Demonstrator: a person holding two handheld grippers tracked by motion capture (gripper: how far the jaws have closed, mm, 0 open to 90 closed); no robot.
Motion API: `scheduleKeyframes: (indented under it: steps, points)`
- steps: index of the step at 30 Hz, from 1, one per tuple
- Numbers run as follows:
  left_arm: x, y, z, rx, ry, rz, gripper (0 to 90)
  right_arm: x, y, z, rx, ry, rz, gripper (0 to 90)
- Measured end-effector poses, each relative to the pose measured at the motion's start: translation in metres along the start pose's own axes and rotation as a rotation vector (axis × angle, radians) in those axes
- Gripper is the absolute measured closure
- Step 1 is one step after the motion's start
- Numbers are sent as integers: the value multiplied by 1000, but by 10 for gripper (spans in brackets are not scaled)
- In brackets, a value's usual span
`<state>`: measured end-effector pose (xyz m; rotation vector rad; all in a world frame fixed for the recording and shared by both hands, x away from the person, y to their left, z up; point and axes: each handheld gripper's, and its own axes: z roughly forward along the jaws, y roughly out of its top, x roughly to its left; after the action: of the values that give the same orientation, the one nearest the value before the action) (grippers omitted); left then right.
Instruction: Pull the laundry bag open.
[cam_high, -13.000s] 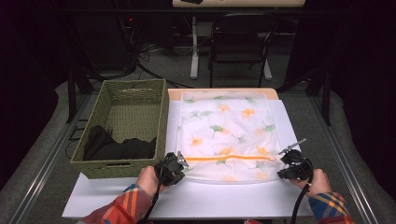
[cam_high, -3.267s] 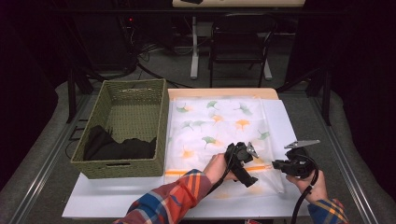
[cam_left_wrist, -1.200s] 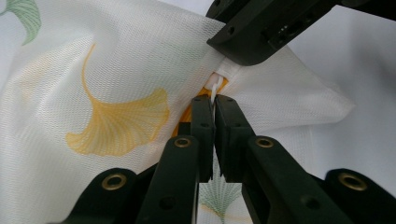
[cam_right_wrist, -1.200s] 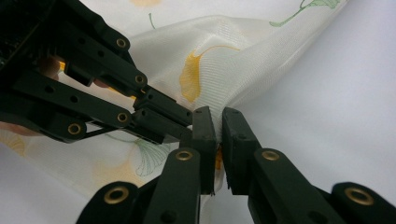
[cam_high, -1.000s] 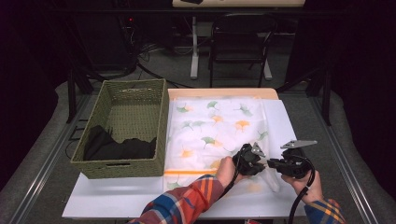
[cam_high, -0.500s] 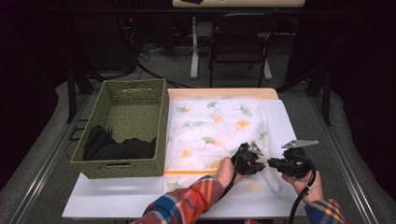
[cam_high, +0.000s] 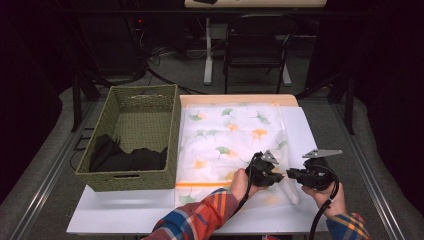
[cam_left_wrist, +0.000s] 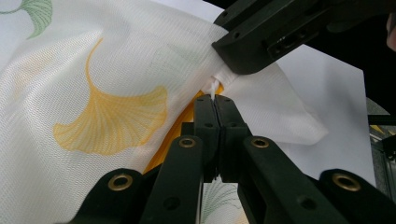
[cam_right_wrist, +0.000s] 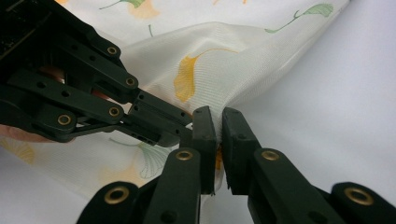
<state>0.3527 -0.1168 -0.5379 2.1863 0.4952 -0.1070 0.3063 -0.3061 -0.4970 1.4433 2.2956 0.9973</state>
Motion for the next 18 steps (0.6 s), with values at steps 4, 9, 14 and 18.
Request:
scheduleKeyframes:
  steps: [4,9,14,18]
  points:
    - [-1,1,0,13,11,10,897,2,1,0,-1,-3,-5,851]
    - [0,-1,2,10,12,0,893,3,1,0,-1,-5,-9,851]
    - [2,-1,1,5,6,-12,883,5,2,0,-8,-4,-14,851]
    - [2,-2,2,0,13,-26,882,6,2,1,-7,1,-21,851]
